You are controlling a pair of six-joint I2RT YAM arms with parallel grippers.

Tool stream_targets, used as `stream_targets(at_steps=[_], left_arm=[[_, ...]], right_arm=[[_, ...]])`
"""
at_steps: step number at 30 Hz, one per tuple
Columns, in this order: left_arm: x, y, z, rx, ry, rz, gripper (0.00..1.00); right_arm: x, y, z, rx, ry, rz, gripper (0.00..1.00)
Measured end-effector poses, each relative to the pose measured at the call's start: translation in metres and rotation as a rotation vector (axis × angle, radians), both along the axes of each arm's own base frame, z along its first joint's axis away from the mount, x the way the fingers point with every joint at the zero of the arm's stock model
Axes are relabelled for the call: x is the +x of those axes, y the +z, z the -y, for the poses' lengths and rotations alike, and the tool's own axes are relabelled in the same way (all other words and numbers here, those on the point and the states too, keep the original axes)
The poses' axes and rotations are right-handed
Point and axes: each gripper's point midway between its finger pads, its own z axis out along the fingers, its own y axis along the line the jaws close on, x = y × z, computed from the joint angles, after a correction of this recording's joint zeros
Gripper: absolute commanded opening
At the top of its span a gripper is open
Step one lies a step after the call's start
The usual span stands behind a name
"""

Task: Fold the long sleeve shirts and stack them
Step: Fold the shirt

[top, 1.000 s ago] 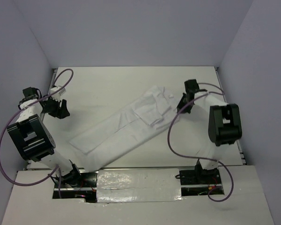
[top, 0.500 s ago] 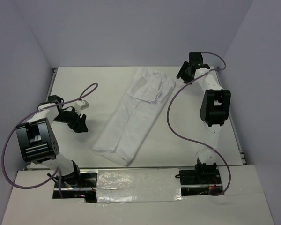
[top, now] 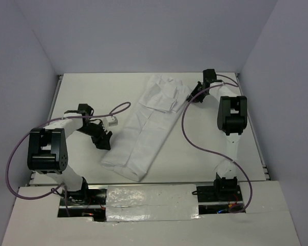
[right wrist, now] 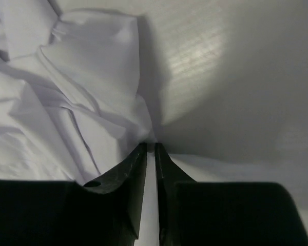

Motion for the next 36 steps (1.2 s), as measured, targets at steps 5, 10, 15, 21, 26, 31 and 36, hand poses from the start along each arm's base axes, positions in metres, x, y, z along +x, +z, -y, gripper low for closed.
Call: stream_targets(at_steps=[5,10,15,21,26,31,36], left_arm=[[-0.016,-0.017,0.027,0.030,-0.139,-0.024,0.67],[-0.026,-0.017,0.056,0.005,-0.265,0.002,0.67],[-0.041,-0.018,0.097,-0.041,-0.410,0.015,0.67],[-0.055,-0.017,0.143,-0.067,-0.549,0.035,0.70],[-0.045,-0.015,0.117,0.023,-0.540,0.066,0.77],[-0.033,0.000,0.078,0.162,-0.584,0.174,0.77],[-0.015,0.035,0.076,0.188,-0.744,0.464,0.82]], right_arm=[[0.032,-0.004,-0.013,0.085,-0.009,0.017,0.05],[0.065,0.000,-0.026,0.161,-0.009,0.072,0.07],[0.100,0.014,-0.047,0.217,0.028,0.176,0.37],[0.109,0.037,-0.068,0.180,0.113,0.274,0.66],[0.084,0.042,-0.039,0.025,0.141,0.257,0.74],[0.020,0.092,0.003,-0.122,0.132,0.263,0.74],[-0.084,0.136,0.008,-0.171,0.129,0.308,0.74]])
